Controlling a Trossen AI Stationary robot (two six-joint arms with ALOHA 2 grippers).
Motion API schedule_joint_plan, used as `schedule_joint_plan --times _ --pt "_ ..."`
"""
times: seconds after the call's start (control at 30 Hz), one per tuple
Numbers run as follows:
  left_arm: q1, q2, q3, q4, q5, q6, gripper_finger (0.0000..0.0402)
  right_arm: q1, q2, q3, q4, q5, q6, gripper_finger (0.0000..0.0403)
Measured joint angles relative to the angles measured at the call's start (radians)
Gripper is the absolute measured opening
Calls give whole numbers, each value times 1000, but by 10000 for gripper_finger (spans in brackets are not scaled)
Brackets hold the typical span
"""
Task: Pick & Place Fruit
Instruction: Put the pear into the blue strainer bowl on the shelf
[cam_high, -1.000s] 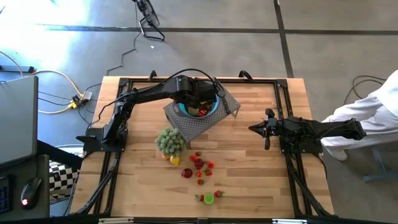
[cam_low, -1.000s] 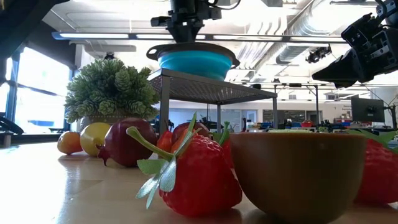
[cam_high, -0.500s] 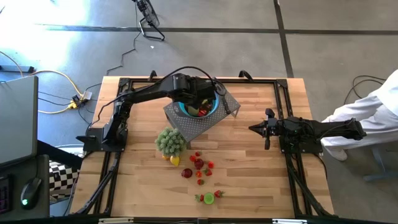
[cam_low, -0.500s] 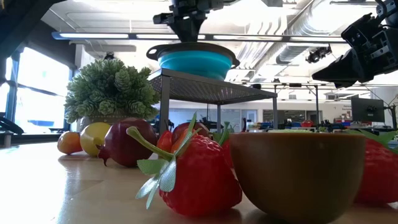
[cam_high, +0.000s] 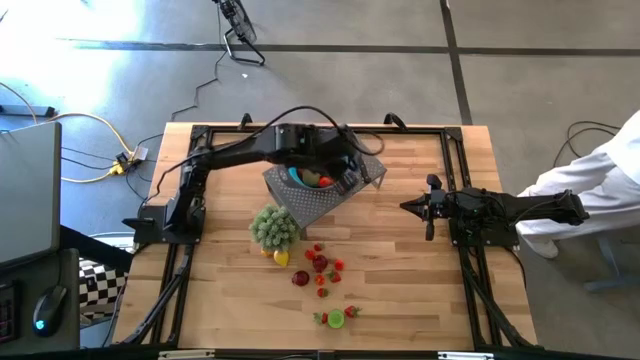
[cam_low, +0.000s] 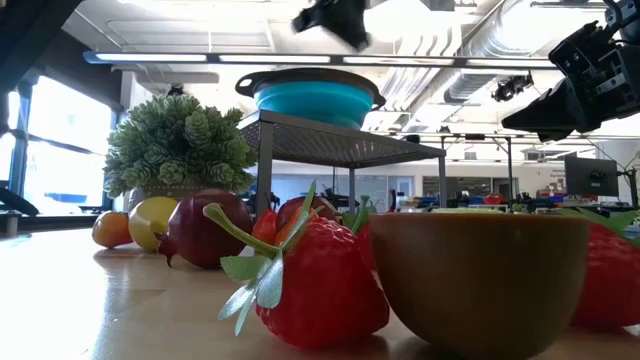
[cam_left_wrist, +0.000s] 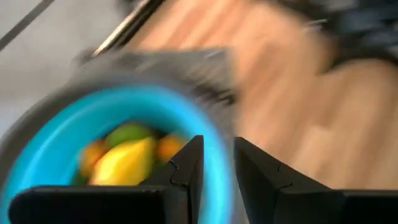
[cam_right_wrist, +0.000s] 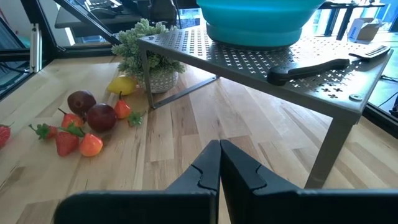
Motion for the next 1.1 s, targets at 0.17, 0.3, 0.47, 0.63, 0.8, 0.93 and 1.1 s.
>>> schedule_joint_plan --times 0.17,0.3,0.47,0.63,0.8,0.93,1.1 --pt "-56 0 0 173 105 191 86 0 0 0 0 0 0 2" --pt "-103 0 0 227 122 338 86 0 0 0 0 0 0 2" --pt "-134 1 0 229 121 349 86 0 0 0 0 0 -3 2" --pt "-144 11 -2 257 127 270 86 0 0 0 0 2 -19 2" --pt "-189 10 -32 399 184 497 86 0 0 0 1 4 -19 2" --pt "-223 9 -32 402 193 630 86 0 0 0 2 4 7 2" --pt "-229 9 -38 348 184 642 86 0 0 -2 20 6 44 2"
